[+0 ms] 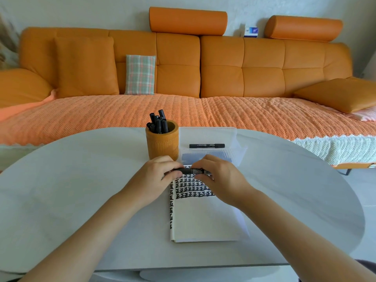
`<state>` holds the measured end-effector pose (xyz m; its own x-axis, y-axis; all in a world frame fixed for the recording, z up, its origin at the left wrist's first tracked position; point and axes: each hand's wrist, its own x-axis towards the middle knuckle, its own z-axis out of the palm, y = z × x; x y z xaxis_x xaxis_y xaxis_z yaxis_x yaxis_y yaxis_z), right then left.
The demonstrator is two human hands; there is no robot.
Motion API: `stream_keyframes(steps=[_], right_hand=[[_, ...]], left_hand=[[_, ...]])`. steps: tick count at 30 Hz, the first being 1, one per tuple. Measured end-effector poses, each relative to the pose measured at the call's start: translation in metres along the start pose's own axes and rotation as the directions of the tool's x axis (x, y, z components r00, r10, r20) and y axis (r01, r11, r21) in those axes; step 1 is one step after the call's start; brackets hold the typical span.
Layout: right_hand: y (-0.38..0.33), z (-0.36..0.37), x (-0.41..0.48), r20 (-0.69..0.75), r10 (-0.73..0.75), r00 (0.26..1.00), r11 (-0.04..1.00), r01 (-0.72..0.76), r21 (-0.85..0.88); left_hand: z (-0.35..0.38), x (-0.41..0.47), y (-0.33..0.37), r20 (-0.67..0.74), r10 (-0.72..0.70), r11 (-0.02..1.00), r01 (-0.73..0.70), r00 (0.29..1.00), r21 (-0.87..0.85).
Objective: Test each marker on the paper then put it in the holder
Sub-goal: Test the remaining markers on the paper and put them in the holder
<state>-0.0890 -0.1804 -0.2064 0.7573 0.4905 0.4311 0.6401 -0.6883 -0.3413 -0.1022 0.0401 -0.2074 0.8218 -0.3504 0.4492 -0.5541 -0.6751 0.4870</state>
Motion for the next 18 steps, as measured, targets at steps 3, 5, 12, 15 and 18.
stream_keyframes(steps=[3,5,12,15,18], right_hand=[[-0.0045,0.0039,-0.0006,-0.018,-0.046,0.999,0.998,0.045,-0.033],[-0.0076,0.0042,-0.001,-0.019,-0.049,0.999,0.999,0.048,-0.022],[-0.01,-0.0014,0.0005,0.158,0.08,0.984,0.991,-0.095,0.09],[-0.0105,0.0,0.0028,0.197,0.12,0.973,0.98,-0.148,0.133],[-0.0109,0.003,0.0067,0.158,0.122,0.98,0.969,-0.152,0.195]], left_hand=[[-0.0032,0.0001,-0.0012,-0.009,0.026,1.0,-0.026,1.0,0.012],[-0.0047,-0.0006,-0.0003,-0.04,0.048,0.999,-0.047,0.998,0.026],[-0.0042,0.0005,0.0016,-0.054,0.144,0.988,-0.14,0.988,0.064],[-0.0038,0.0038,0.0012,-0.052,0.14,0.989,-0.138,0.989,0.05],[-0.0034,0.009,-0.0018,-0.072,0.113,0.993,-0.111,0.991,0.027]])
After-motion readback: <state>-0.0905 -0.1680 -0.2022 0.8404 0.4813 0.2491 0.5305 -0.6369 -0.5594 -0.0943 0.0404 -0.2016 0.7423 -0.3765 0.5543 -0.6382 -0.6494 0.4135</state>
